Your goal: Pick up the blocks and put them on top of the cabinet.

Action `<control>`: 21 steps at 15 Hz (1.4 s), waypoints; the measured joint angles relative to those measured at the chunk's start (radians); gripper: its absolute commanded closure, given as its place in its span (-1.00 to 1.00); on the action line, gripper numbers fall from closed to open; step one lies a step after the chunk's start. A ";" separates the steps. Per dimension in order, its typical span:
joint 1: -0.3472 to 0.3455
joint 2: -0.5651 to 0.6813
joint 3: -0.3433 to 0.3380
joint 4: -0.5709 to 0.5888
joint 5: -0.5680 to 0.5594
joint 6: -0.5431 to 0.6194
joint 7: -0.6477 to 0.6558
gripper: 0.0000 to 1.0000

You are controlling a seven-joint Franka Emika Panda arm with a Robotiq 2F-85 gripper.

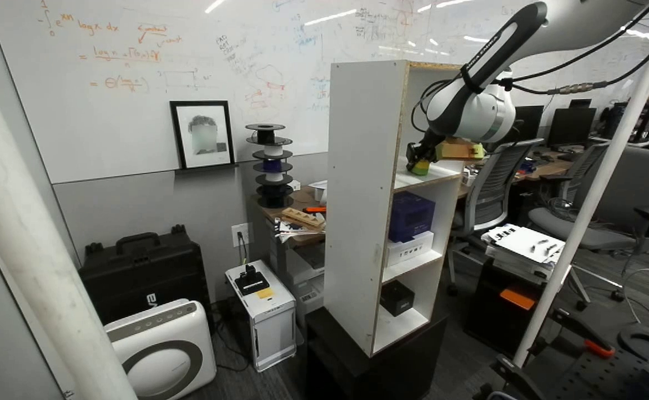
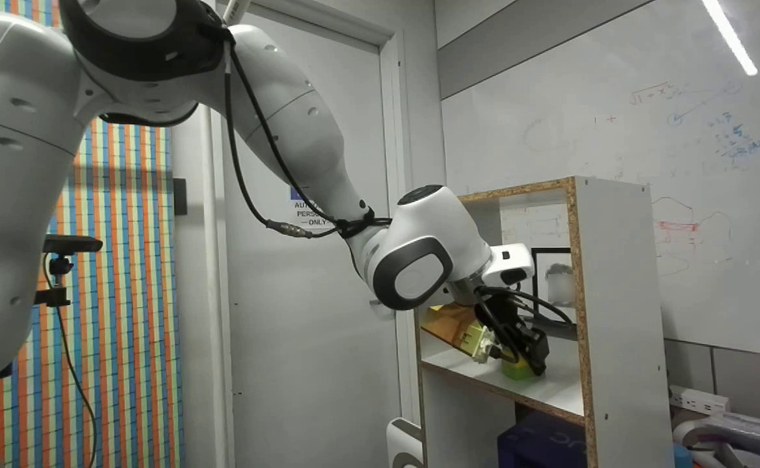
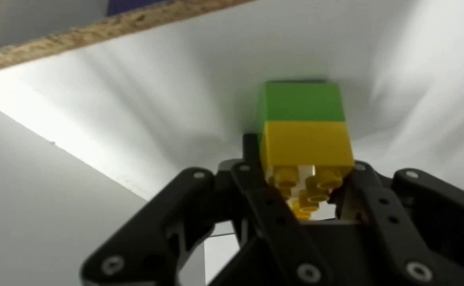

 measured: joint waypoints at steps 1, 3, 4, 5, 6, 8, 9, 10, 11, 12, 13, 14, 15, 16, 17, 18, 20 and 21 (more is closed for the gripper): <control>-0.004 -0.019 -0.006 -0.017 0.000 -0.018 -0.003 0.69; -0.022 -0.083 -0.003 -0.078 0.000 -0.066 -0.022 0.69; -0.033 -0.128 0.004 -0.121 0.003 -0.102 -0.037 0.69; -0.042 -0.180 0.010 -0.166 0.008 -0.143 -0.053 0.69; -0.045 -0.237 0.011 -0.215 0.010 -0.188 -0.068 0.68; -0.046 -0.349 0.007 -0.297 0.006 -0.269 -0.085 0.67; -0.041 -0.404 -0.001 -0.330 -0.006 -0.297 -0.086 0.66; -0.033 -0.460 -0.011 -0.354 -0.027 -0.327 -0.085 0.66; -0.026 -0.516 -0.020 -0.369 -0.054 -0.366 -0.078 0.66; -0.021 -0.573 -0.026 -0.374 -0.079 -0.412 -0.068 0.66; -0.016 -0.627 -0.031 -0.372 -0.094 -0.452 -0.052 0.66; -0.010 -0.679 -0.034 -0.364 -0.105 -0.487 -0.033 0.66; -0.005 -0.727 -0.034 -0.350 -0.112 -0.523 -0.009 0.65; -0.002 -0.770 -0.034 -0.329 -0.118 -0.557 0.016 0.64; -0.001 -0.806 -0.034 -0.301 -0.127 -0.593 0.045 0.59; -0.001 -0.833 -0.033 -0.263 -0.132 -0.627 0.076 0.55; 0.000 -0.848 -0.023 -0.177 -0.132 -0.639 0.162 0.61; 0.000 -0.838 -0.015 -0.131 -0.132 -0.636 0.212 0.61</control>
